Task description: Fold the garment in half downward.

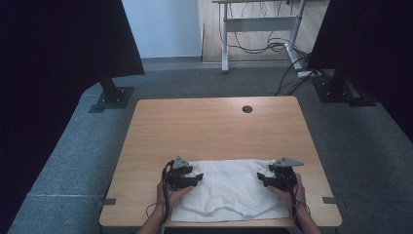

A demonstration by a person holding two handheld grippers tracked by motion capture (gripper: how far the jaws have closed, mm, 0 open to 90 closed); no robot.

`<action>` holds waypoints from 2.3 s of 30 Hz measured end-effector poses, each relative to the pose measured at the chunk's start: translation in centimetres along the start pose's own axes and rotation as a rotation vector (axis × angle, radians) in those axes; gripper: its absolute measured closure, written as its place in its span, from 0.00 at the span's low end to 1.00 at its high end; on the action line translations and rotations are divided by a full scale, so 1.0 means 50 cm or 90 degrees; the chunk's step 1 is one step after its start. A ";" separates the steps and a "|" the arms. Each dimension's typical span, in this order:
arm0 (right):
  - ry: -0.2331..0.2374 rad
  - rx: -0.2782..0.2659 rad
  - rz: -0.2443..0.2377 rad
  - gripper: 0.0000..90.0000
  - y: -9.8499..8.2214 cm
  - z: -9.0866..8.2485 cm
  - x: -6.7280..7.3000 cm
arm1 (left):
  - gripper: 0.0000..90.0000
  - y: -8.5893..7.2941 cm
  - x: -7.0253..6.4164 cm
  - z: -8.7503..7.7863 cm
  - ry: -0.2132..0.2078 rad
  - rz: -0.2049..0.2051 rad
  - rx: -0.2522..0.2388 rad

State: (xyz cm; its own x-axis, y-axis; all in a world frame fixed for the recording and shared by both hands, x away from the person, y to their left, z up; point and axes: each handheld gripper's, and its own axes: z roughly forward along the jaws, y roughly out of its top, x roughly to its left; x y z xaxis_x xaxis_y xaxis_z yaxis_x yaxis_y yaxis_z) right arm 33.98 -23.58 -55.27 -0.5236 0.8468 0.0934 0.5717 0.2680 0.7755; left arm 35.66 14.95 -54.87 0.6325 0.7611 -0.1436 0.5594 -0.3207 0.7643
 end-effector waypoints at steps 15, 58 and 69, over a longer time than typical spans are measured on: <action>0.069 -0.025 -0.104 0.34 0.008 -0.042 0.141 | 0.33 -0.019 -0.065 -0.074 -0.015 0.049 -0.014; 0.016 -0.083 -0.060 0.33 0.042 -0.001 0.107 | 0.31 0.015 0.024 -0.086 0.035 0.003 -0.087; 0.040 -0.093 -0.051 0.33 -0.008 -0.053 0.116 | 0.30 -0.023 -0.022 -0.095 0.037 0.037 -0.056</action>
State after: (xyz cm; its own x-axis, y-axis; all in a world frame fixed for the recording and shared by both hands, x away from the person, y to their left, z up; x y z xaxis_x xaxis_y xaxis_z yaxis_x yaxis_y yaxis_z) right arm 29.02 -20.03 -53.39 -0.6049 0.7938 0.0629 0.4309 0.2599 0.8641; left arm 31.78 17.14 -52.60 0.6292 0.7747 -0.0624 0.4720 -0.3172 0.8226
